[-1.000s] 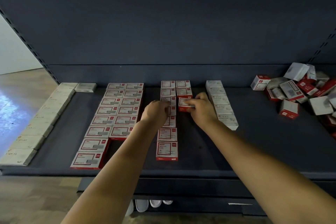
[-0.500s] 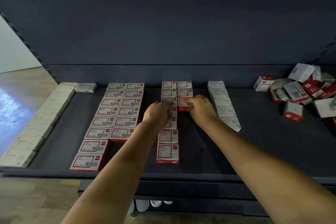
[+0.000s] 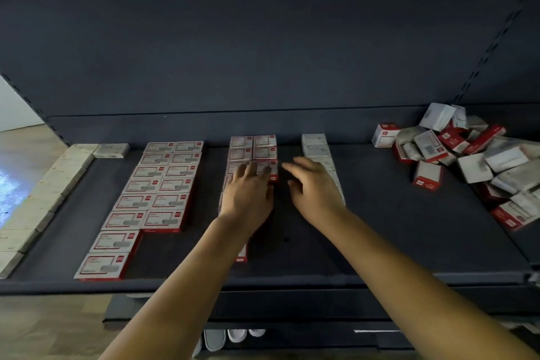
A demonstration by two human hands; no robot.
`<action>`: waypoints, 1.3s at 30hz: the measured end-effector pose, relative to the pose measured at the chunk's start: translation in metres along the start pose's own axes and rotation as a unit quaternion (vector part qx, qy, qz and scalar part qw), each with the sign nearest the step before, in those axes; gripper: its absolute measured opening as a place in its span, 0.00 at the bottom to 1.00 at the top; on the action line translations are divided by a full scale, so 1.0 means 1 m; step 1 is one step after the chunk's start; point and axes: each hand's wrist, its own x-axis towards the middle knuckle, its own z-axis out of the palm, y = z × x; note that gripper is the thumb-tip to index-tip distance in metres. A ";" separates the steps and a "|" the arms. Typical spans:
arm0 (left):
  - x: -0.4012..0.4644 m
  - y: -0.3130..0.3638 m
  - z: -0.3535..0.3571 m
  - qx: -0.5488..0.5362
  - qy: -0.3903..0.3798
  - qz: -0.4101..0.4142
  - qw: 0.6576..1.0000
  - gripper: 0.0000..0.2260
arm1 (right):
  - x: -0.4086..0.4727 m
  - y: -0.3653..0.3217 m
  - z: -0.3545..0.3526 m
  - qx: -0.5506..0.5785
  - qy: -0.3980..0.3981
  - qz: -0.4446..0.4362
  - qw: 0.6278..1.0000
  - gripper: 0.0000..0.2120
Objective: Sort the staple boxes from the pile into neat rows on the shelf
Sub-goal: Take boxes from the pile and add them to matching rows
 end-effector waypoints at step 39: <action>0.001 0.193 0.087 0.004 -0.002 0.081 0.997 0.17 | -0.054 0.228 -0.118 0.104 0.079 0.207 0.970 0.27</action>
